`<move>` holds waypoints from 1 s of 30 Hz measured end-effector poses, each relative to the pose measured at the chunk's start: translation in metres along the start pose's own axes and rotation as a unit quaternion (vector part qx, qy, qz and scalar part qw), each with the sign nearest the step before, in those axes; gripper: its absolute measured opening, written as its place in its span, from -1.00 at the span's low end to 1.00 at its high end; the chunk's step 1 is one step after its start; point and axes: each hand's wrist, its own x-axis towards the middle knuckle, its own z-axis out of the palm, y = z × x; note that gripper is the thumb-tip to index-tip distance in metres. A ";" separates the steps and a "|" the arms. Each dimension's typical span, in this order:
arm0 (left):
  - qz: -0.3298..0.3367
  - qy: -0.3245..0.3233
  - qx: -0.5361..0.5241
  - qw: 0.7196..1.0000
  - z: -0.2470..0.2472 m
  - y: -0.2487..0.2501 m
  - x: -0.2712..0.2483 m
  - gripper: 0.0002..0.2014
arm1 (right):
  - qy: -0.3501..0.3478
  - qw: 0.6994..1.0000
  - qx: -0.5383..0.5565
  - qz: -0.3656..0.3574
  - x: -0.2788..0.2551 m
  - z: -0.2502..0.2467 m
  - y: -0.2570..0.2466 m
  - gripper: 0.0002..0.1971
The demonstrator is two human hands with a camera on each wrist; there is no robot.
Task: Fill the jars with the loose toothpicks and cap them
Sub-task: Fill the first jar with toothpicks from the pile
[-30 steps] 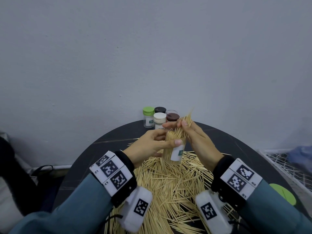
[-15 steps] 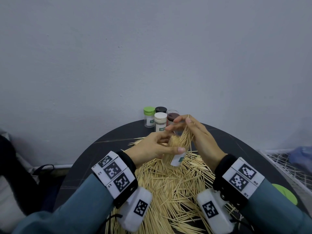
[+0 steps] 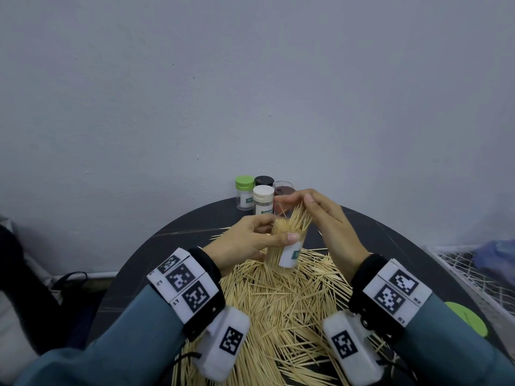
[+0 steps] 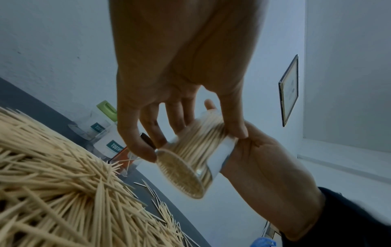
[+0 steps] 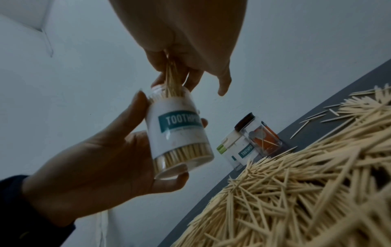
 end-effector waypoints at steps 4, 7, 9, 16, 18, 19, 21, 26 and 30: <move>0.000 0.022 -0.008 1.000 -0.003 -0.001 0.001 -0.69 | 0.002 0.999 -0.041 0.021 0.000 -0.001 0.000 -0.56; -0.001 0.011 -0.001 1.000 -0.002 -0.001 0.001 -0.66 | -0.034 0.997 -0.063 0.035 0.001 -0.003 0.000 -0.57; -0.005 0.000 0.012 1.000 0.000 -0.002 0.001 -0.63 | -0.054 0.995 -0.072 0.047 0.001 -0.003 0.000 -0.57; -0.002 0.018 -0.009 1.000 -0.004 0.001 0.001 -0.70 | -0.089 0.989 -0.095 0.074 -0.001 -0.001 -0.008 -0.60; -0.005 0.008 -0.004 1.000 -0.004 0.001 0.000 -0.72 | -0.106 0.985 -0.098 0.089 -0.002 0.000 -0.011 -0.60; -0.007 0.004 -0.002 1.000 -0.003 0.000 0.000 -0.70 | -0.114 0.984 -0.098 0.096 -0.002 0.000 -0.012 -0.60; -0.009 0.007 -0.005 1.000 -0.003 -0.001 0.001 -0.67 | -0.118 0.982 -0.103 0.105 -0.002 -0.001 -0.012 -0.61; 0.003 0.029 -0.033 0.999 -0.007 0.002 0.001 -0.65 | -0.090 0.984 -0.118 0.095 0.001 -0.005 -0.012 -0.61; 0.003 0.043 -0.042 0.998 -0.009 0.002 0.001 -0.66 | -0.126 0.979 -0.119 0.103 -0.001 -0.003 -0.011 -0.59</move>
